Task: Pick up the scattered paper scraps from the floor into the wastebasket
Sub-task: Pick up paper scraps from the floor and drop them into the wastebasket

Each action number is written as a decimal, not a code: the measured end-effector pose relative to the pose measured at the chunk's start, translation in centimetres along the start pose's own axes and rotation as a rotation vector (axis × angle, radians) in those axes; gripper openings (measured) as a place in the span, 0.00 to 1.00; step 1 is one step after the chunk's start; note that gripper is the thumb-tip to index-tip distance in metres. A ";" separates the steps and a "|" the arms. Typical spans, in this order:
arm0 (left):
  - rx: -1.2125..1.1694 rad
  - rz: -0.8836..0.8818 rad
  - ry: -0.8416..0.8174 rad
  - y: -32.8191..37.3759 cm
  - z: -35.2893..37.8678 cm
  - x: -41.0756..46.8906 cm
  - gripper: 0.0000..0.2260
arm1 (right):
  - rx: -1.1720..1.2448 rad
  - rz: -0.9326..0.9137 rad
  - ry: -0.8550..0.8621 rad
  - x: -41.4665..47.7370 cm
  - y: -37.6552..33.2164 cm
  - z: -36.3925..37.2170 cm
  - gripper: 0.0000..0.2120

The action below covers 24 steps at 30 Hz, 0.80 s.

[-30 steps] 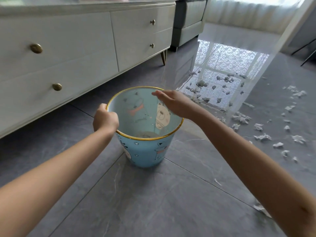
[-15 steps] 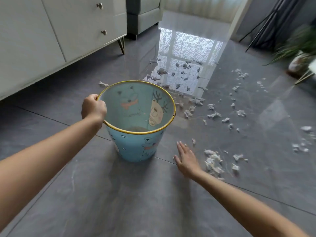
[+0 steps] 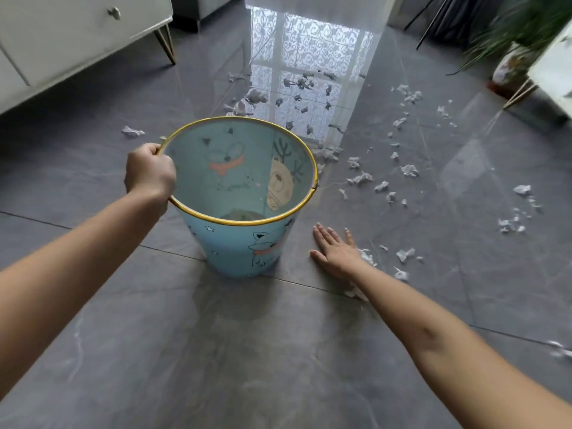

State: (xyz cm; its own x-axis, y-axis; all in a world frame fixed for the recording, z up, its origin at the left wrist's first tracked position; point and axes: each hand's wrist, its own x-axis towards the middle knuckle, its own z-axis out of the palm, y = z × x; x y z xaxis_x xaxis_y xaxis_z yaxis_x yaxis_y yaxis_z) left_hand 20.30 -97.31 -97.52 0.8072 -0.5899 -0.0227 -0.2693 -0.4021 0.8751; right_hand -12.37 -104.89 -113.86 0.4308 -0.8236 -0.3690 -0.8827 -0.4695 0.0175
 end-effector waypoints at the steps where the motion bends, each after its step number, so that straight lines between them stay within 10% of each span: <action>1: -0.001 0.001 -0.007 0.1 0.3 0.0 0.11 | -0.015 0.016 -0.016 0.0 0.8 -0.2 0.29; 11: -0.052 0.023 -0.096 1.5 2.7 -1.3 0.13 | 0.057 0.034 0.109 -7.8 4.6 3.0 0.40; 17: -0.057 0.021 -0.112 1.7 3.0 -1.7 0.13 | -0.005 -0.033 0.430 -10.3 5.7 5.7 0.10; 24: -0.074 0.049 -0.113 1.8 2.7 -2.0 0.13 | 0.202 0.247 0.305 -8.3 4.9 4.1 0.13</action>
State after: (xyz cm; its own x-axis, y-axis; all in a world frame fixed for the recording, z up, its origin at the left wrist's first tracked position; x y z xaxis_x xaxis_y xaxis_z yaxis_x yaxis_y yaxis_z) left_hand 16.79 -98.75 -97.25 0.7283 -0.6846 -0.0294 -0.2642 -0.3201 0.9098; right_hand -20.99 -99.07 -114.51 0.2109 -0.9738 -0.0852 -0.9722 -0.1998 -0.1223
